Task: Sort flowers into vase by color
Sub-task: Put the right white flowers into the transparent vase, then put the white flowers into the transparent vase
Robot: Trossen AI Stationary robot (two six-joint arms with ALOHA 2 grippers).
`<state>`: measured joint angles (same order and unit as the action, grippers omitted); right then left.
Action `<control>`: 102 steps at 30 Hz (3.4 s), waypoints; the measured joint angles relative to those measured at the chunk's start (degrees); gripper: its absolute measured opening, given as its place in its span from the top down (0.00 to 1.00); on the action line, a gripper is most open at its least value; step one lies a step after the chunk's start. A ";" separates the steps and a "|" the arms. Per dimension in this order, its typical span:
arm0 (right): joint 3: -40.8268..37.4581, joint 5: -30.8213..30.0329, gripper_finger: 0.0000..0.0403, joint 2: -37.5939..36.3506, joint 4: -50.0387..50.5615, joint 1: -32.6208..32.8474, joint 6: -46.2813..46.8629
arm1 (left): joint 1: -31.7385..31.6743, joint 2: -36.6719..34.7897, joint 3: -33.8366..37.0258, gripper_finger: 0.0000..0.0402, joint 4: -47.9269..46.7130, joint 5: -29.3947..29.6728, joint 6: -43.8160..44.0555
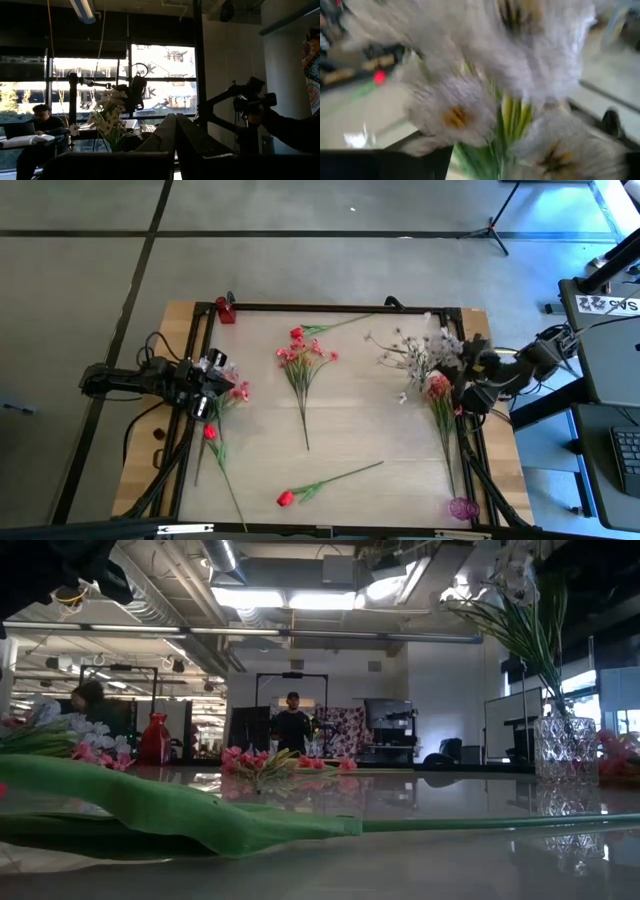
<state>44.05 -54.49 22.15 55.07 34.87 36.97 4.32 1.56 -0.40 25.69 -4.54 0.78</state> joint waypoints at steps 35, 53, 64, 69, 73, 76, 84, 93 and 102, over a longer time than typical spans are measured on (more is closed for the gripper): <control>11.91 41.07 0.27 24.32 21.24 0.04 25.95 | 0.09 46.73 -23.88 0.63 -24.33 28.25 22.87; 4.13 45.93 0.27 24.86 17.31 11.83 24.07 | 19.67 63.36 -41.51 0.64 -77.81 13.91 93.25; 4.00 32.75 0.27 25.06 13.74 32.54 36.19 | 18.51 70.49 -40.49 0.64 -92.35 5.17 109.58; 4.00 29.22 0.27 26.59 13.27 36.60 37.66 | 14.43 72.29 -35.75 0.66 -89.37 2.56 108.37; 4.00 28.07 0.27 28.28 11.54 37.65 37.68 | 11.82 72.31 -31.98 0.69 -83.75 3.00 106.14; 4.00 28.72 0.27 29.60 10.54 37.53 37.70 | 10.95 72.30 -31.45 0.73 -80.65 4.26 104.84; 3.98 29.33 0.27 30.95 10.44 37.53 37.73 | 11.99 72.30 -35.13 0.94 -79.79 11.79 99.77; 3.98 23.64 0.27 30.95 4.58 37.50 37.09 | 14.52 72.26 -43.08 0.96 -66.75 27.45 82.34; 3.98 15.92 0.26 32.12 -0.76 37.48 34.57 | 16.93 75.78 -42.34 0.95 -23.29 40.39 45.82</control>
<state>48.03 -38.57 54.26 54.31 72.36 71.55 21.25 77.34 -42.74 2.40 35.85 46.60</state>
